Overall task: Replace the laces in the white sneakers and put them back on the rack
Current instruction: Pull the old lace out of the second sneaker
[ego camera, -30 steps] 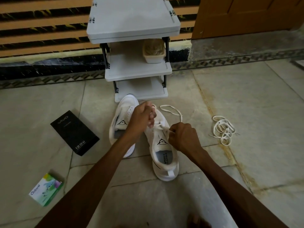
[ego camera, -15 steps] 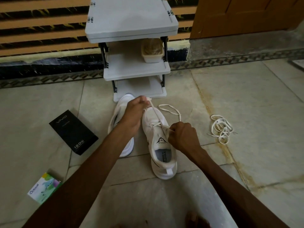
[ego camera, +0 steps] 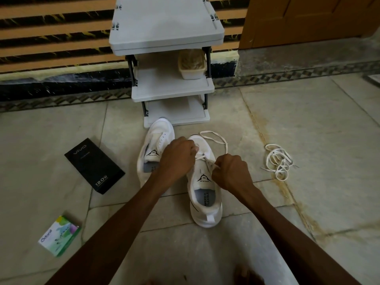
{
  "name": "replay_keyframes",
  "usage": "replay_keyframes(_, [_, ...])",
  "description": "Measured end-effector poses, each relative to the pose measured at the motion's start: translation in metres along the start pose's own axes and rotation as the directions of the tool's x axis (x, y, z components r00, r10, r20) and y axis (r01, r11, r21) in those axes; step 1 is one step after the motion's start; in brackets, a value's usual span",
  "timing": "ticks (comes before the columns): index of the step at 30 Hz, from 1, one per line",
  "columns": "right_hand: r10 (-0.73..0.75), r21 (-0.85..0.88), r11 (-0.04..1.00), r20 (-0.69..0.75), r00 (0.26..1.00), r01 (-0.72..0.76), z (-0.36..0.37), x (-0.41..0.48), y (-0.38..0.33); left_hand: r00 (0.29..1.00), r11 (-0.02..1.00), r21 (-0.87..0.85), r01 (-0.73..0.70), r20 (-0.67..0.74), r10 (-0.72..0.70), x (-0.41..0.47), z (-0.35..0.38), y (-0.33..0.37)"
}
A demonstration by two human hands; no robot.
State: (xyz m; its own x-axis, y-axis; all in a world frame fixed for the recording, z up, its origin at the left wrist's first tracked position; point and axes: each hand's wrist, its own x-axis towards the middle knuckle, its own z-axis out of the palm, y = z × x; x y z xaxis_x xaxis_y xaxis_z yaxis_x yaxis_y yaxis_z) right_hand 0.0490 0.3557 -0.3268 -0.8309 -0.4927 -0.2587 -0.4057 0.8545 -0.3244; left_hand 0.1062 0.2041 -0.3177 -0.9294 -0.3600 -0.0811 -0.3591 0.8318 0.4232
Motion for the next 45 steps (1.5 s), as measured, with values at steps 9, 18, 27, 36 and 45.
replay_keyframes(9, [-0.286,0.025,0.958,-0.007,0.958,0.286,-0.005,0.010,-0.016,0.961,0.962,0.009,0.273,0.052,-0.273,-0.029,-0.008,0.013])
replay_keyframes(18, [-0.252,0.086,0.966,0.110,0.961,0.244,-0.005,0.031,-0.016,0.940,0.934,-0.121,0.337,0.104,-0.326,-0.027,-0.004,0.009])
replay_keyframes(27, [-0.059,0.261,0.963,-0.054,0.997,0.071,-0.007,0.032,-0.010,0.931,0.920,-0.163,0.356,0.148,-0.334,-0.024,-0.011,0.010])
replay_keyframes(36, [-0.457,-0.292,0.864,-0.108,0.883,0.411,0.002,0.035,-0.035,0.944,0.914,-0.235,0.329,0.117,-0.310,-0.026,-0.011,0.007])
replay_keyframes(45, [-0.488,-0.365,0.816,-0.018,0.873,0.448,-0.012,0.038,-0.044,0.952,0.936,-0.182,0.301,0.121,-0.283,-0.020,-0.003,0.000])
